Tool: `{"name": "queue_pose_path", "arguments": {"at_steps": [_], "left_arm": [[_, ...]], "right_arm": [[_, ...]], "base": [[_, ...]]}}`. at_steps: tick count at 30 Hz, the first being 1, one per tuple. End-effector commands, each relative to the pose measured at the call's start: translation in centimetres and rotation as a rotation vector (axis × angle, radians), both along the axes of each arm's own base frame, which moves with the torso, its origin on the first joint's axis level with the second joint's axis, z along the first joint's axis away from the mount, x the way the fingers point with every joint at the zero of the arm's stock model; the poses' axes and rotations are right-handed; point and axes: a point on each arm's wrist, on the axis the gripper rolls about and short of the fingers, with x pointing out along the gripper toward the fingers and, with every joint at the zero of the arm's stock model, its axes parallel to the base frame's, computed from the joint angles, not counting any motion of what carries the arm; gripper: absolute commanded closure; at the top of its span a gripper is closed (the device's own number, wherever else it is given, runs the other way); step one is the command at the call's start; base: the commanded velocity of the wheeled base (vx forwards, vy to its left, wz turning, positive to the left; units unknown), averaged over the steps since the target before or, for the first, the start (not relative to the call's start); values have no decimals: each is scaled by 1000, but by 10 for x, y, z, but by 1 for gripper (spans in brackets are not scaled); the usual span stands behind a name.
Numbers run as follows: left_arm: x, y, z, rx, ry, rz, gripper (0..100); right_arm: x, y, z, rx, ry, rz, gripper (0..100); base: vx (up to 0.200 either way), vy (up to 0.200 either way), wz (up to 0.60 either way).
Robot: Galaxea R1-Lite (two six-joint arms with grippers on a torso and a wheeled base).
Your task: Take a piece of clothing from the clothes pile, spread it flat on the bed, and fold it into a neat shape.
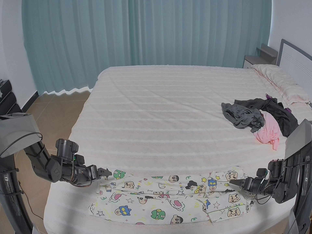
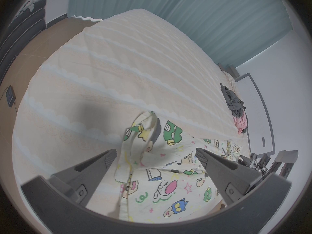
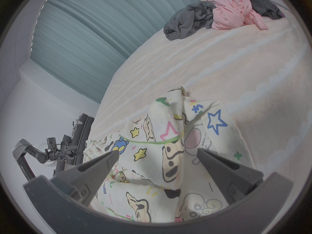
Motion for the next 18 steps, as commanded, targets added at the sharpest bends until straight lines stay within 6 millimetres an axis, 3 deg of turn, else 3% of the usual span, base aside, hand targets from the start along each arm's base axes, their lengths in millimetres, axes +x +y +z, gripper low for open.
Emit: {"name": "queue_pose_path", "arguments": {"at_steps": [1,3,4,7,10,13,18], "left_arm": [[-2,-9,18,-48,-42,9,0],[-1,-10,22,-61,-55,19,0],[-2,-15,36,-115,-86,60,0],[-4,-34,49,-222,-86,124,0],[-5,-52,50,-272,-88,147,0],[-2,-79,25,-204,-139,171,0],[0,-98,-8,-144,-170,193,0]], "right_arm": [[0,0,0,1,-5,2,0],[0,0,0,0,-5,2,0],[1,0,0,1,-6,3,0],[1,0,-1,1,-6,3,0],[1,1,-1,1,-6,5,0],[0,1,-1,2,-4,4,0],[1,1,-1,2,-6,5,0]], "base": [[0,0,0],[0,0,0],[0,0,0],[0,0,0],[0,0,0],[0,0,0],[0,0,0]]}}
